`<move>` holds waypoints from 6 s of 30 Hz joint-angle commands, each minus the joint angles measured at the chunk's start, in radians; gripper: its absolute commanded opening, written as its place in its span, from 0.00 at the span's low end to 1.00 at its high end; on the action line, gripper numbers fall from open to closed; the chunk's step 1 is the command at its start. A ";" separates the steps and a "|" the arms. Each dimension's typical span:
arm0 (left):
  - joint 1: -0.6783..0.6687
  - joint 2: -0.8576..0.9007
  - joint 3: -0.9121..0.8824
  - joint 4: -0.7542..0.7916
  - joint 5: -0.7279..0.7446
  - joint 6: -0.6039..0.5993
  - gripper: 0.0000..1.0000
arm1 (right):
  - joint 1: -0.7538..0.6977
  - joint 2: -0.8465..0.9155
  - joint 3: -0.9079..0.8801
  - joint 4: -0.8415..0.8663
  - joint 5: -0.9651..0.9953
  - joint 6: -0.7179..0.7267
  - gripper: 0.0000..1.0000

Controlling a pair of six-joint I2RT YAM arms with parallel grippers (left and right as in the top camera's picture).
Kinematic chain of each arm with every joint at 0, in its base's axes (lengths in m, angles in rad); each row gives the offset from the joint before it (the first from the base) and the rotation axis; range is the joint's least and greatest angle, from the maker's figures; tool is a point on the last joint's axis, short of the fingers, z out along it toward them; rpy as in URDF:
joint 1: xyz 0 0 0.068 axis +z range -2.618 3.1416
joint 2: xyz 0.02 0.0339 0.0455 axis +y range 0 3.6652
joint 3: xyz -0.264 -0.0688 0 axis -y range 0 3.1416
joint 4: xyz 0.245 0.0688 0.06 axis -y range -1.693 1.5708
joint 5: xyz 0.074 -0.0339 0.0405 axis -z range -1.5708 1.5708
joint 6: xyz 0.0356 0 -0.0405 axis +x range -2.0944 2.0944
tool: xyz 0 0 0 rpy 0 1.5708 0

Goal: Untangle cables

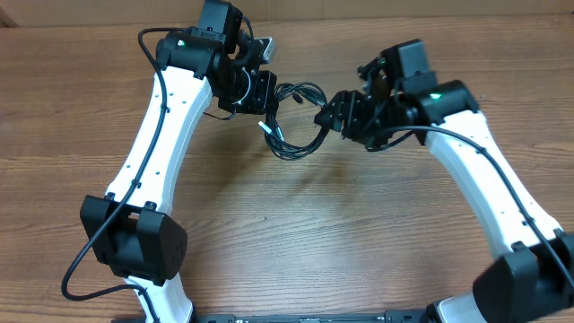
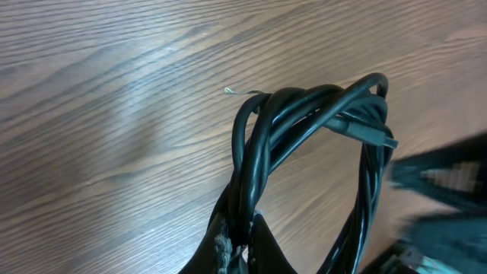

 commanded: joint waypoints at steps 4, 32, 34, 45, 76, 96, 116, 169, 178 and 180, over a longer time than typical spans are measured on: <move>0.029 -0.020 0.030 0.005 0.119 0.015 0.04 | 0.005 0.094 0.013 -0.010 0.156 0.106 0.54; 0.064 -0.024 0.096 0.008 0.140 -0.068 0.78 | -0.088 -0.074 0.015 0.007 -0.137 -0.287 0.04; 0.064 -0.024 0.087 0.029 0.141 -0.108 0.79 | -0.088 -0.074 0.015 0.007 -0.137 -0.287 0.04; 0.048 0.049 0.084 0.122 0.251 -0.238 0.82 | -0.088 -0.074 0.015 0.006 -0.107 -0.287 0.04; 0.140 0.142 0.084 -0.010 0.630 0.277 0.04 | -0.089 -0.073 0.015 -0.027 -0.084 -0.279 0.04; -0.068 -0.105 0.074 -0.175 -0.144 -0.114 0.36 | -0.087 -0.072 0.015 -0.020 0.044 -0.147 0.04; -0.109 0.127 0.056 0.101 0.122 0.018 0.48 | -0.087 -0.072 0.015 -0.061 0.016 -0.170 0.04; 0.043 0.020 0.085 -0.209 -0.381 -0.827 0.04 | 0.279 -0.005 0.007 0.180 0.011 0.037 0.13; 0.086 -0.015 0.085 -0.214 -0.267 -0.893 0.04 | 0.302 -0.005 0.015 0.353 -0.164 0.146 0.04; 0.095 -0.017 0.085 -0.217 -0.246 -0.925 0.04 | 0.302 -0.005 0.015 0.368 -0.139 0.186 0.04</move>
